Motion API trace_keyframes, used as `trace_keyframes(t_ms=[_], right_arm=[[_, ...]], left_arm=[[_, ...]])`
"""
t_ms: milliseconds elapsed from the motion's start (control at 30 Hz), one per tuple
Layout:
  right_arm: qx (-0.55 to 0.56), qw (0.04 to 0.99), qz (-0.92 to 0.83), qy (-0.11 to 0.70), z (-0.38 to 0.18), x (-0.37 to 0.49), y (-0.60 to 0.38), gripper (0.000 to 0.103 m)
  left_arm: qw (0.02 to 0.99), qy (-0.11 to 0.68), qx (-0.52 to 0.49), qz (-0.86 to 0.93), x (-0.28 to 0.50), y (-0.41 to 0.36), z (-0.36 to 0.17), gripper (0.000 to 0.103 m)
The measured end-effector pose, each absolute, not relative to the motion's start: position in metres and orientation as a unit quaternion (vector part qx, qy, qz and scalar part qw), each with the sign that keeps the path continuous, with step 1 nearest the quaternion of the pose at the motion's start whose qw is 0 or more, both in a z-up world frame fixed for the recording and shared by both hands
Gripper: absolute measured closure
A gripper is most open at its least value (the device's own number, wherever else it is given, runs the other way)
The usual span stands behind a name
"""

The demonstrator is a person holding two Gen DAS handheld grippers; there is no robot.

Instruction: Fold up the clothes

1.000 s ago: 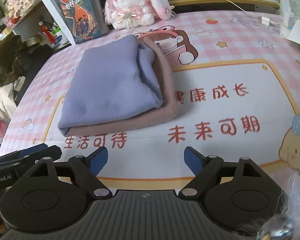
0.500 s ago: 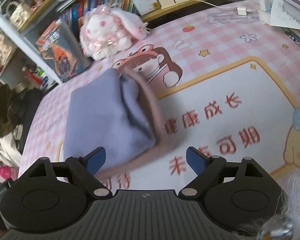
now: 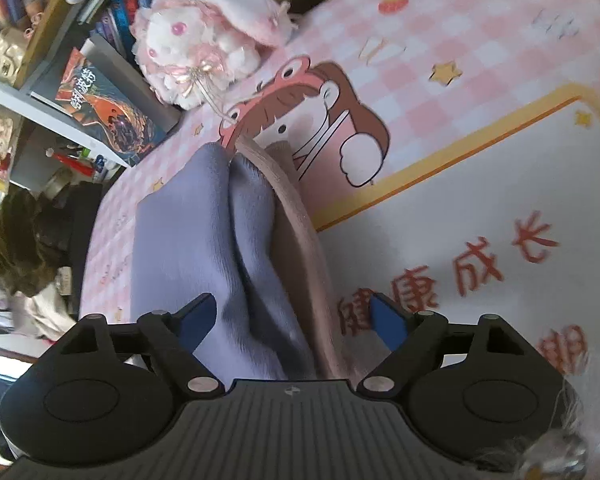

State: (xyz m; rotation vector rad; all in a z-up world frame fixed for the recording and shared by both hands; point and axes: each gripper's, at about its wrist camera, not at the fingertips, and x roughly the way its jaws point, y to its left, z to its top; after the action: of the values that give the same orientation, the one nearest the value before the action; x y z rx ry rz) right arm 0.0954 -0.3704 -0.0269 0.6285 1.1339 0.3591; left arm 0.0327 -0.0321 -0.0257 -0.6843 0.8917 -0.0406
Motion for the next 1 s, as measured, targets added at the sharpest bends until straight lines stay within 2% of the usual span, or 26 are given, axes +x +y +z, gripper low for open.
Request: trace_keyframes(t_ms=[67,200,233,267,300,367,467,533,633,700,767,900,1000], right_arm=[[0.295,0.771,0.186,0.533,-0.032,0.105,-0.366,0.036],[0.284,0.761,0.22,0.54,-0.036,0.118,-0.354,0.04],[0.276,0.764,0.225,0.539,-0.035,0.119,-0.351,0.044],[0.267,0.767,0.228,0.537,-0.034,0.12,-0.349,0.055],[0.259,0.77,0.231,0.535,-0.033,0.121,-0.346,0.058],[0.231,0.785,0.24,0.523,-0.027,0.119,-0.341,0.069],[0.111,0.841,0.279,0.451,0.003,0.098,-0.32,0.075],[0.072,0.852,0.297,0.426,0.013,0.087,-0.315,0.075],[0.101,0.838,0.281,0.457,0.001,0.096,-0.326,0.075],[0.143,0.822,0.272,0.48,-0.01,0.105,-0.338,0.071],[0.176,0.806,0.266,0.499,-0.017,0.11,-0.346,0.058],[0.236,0.774,0.254,0.53,-0.033,0.116,-0.358,0.052],[0.245,0.767,0.261,0.532,-0.035,0.119,-0.358,0.05]], left_arm=[[0.838,0.429,-0.337,-0.026,0.04,-0.035,-0.028,0.029],[0.828,0.432,-0.355,-0.034,0.048,-0.04,-0.031,0.045],[0.83,0.431,-0.351,-0.031,0.048,-0.042,-0.03,0.046],[0.833,0.43,-0.347,-0.028,0.049,-0.045,-0.029,0.051],[0.837,0.43,-0.338,-0.023,0.049,-0.048,-0.026,0.057],[0.861,0.424,-0.281,-0.019,0.048,-0.063,-0.009,0.063],[0.891,0.409,-0.195,-0.024,0.044,-0.089,0.008,0.063],[0.889,0.415,-0.194,-0.027,0.045,-0.09,0.007,0.063],[0.865,0.434,-0.253,-0.014,0.048,-0.072,-0.009,0.054],[0.858,0.433,-0.276,-0.018,0.048,-0.066,-0.014,0.052],[0.854,0.433,-0.287,-0.02,0.049,-0.064,-0.019,0.046],[0.839,0.438,-0.322,-0.028,0.053,-0.06,-0.031,0.039],[0.834,0.434,-0.339,-0.027,0.054,-0.062,-0.035,0.041]])
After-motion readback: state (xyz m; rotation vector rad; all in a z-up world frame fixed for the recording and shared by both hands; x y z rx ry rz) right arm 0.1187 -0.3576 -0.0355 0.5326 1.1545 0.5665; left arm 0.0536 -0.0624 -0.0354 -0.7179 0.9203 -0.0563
